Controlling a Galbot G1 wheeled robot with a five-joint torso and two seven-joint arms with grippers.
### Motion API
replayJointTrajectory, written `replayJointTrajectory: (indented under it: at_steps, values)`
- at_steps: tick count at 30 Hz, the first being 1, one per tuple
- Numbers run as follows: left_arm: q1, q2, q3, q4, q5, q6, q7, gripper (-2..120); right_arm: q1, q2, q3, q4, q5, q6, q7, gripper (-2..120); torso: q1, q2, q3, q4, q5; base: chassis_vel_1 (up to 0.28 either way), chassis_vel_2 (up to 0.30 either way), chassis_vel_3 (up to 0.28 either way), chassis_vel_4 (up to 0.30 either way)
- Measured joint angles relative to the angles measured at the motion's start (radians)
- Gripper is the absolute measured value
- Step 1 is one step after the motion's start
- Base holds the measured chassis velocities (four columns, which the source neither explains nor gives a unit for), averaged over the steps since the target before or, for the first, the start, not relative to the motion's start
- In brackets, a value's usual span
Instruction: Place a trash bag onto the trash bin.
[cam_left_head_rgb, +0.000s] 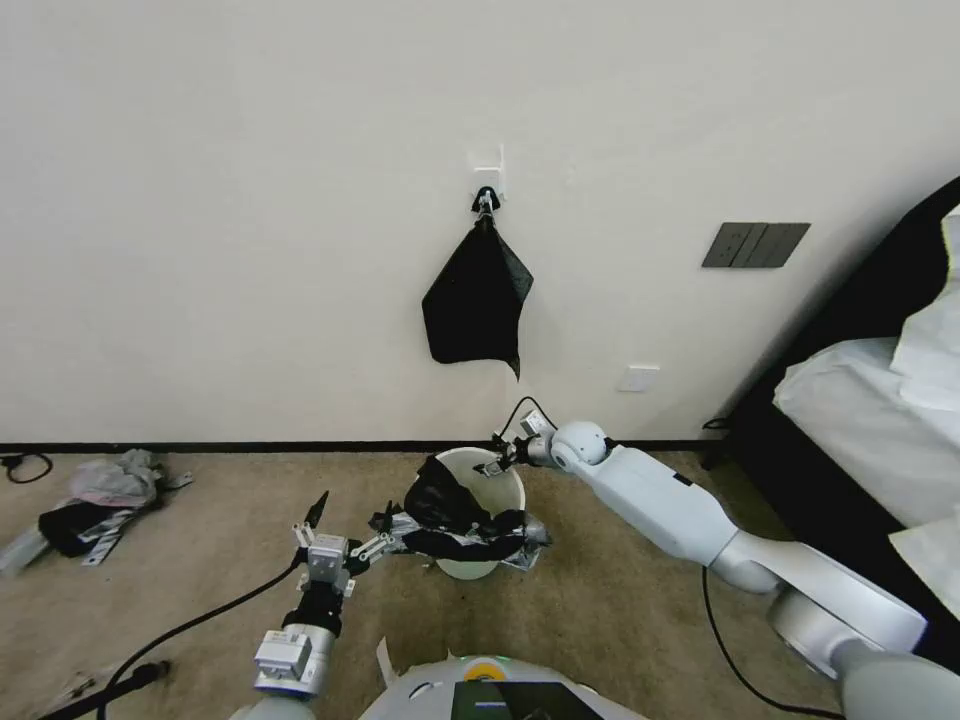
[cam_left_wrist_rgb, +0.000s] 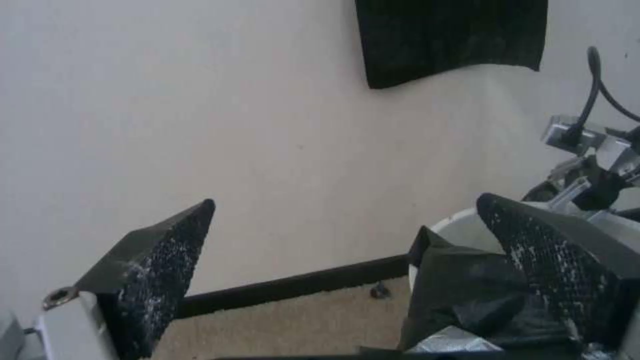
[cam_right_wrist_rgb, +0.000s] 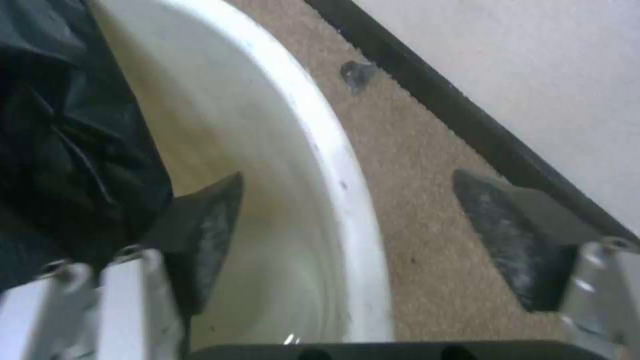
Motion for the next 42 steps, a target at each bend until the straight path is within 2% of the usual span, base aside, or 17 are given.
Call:
replayJointTrajectory:
  at_steps: [6,9,11,12,15,16,18,26,30,34,35,38,39,42]
  values:
    - [0.008,-0.001,-0.001,-0.009,-0.022,0.004,-0.001,100,0.003,-0.003,-0.002,-0.003,-0.006,0.007,-0.016,52,0.0,0.0,0.0,-0.0002,0.0,0.0,0.0,0.0,0.0]
    - [0.011,-0.002,-0.001,-0.013,-0.029,0.005,-0.001,100,0.003,-0.003,-0.002,-0.005,-0.005,0.008,-0.021,46,0.0,0.0,0.0,-0.0002,0.0,0.0,0.0,0.0,0.0]
    - [0.013,-0.004,0.001,-0.018,-0.038,0.007,-0.007,100,0.003,0.0,-0.007,-0.008,-0.004,0.01,-0.03,34,0.0,0.0,0.0,-0.0003,0.0,0.0,0.0,0.0,0.0]
    - [0.013,-0.004,0.001,-0.018,-0.038,0.007,-0.007,100,0.003,0.0,-0.007,-0.008,-0.004,0.01,-0.03,34,0.0,0.0,0.0,-0.0003,0.0,0.0,0.0,0.0,0.0]
    - [0.012,-0.004,-0.001,-0.022,-0.038,0.014,-0.02,100,0.004,0.006,-0.013,-0.012,-0.004,0.015,-0.031,20,0.0,0.0,0.0,-0.0001,0.0,0.0,0.0,0.0,0.0]
    - [0.012,-0.004,-0.001,-0.022,-0.038,0.014,-0.02,100,0.004,0.006,-0.013,-0.012,-0.004,0.015,-0.031,20,0.0,0.0,0.0,-0.0001,0.0,0.0,0.0,0.0,0.0]
    - [0.014,-0.004,-0.005,-0.029,-0.041,0.018,-0.024,100,0.005,0.006,-0.018,-0.013,-0.001,0.018,-0.031,8,0.0,0.0,0.0,-0.0002,0.0001,0.0,0.0,0.0,0.0]
    - [0.017,-0.004,-0.011,-0.037,-0.051,0.024,-0.028,100,-0.001,0.002,-0.018,-0.006,0.007,0.023,-0.026,6,0.0,0.0,0.0,-0.0002,0.0002,0.0,0.0,0.0,0.0]
    - [0.014,0.002,-0.015,-0.041,-0.07,0.03,-0.029,100,-0.012,-0.014,-0.007,0.017,0.053,0.013,0.006,6,0.0,0.0,0.0,0.0001,0.0002,0.0,0.0,0.0,0.0]
    - [-0.003,0.014,-0.026,-0.041,-0.112,0.046,-0.031,100,-0.061,-0.057,0.05,0.099,0.181,-0.028,0.154,5,0.0,0.0,0.0,-0.0003,0.0,0.0,0.0,0.0,0.0]
    - [-0.003,0.014,-0.026,-0.041,-0.112,0.046,-0.031,100,-0.061,-0.057,0.05,0.099,0.181,-0.028,0.154,5,0.0,0.0,0.0,-0.0003,0.0,0.0,0.0,0.0,0.0]
    - [-0.021,0.024,-0.033,-0.04,-0.146,0.057,-0.033,100,-0.131,-0.092,0.127,0.186,0.279,-0.055,0.29,5,0.0,0.0,0.0,-0.0003,-0.0001,0.0,0.0,0.0,0.0]
    - [-0.021,0.024,-0.033,-0.04,-0.146,0.057,-0.033,100,-0.131,-0.092,0.127,0.186,0.279,-0.055,0.29,5,0.0,0.0,0.0,-0.0003,-0.0001,0.0,0.0,0.0,0.0]
    - [-0.047,0.039,-0.037,-0.034,-0.188,0.075,-0.034,100,-0.227,-0.131,0.206,0.299,0.39,-0.054,0.416,5,0.0,0.0,0.0,-0.0002,0.0003,0.0,0.0,0.0,0.0]
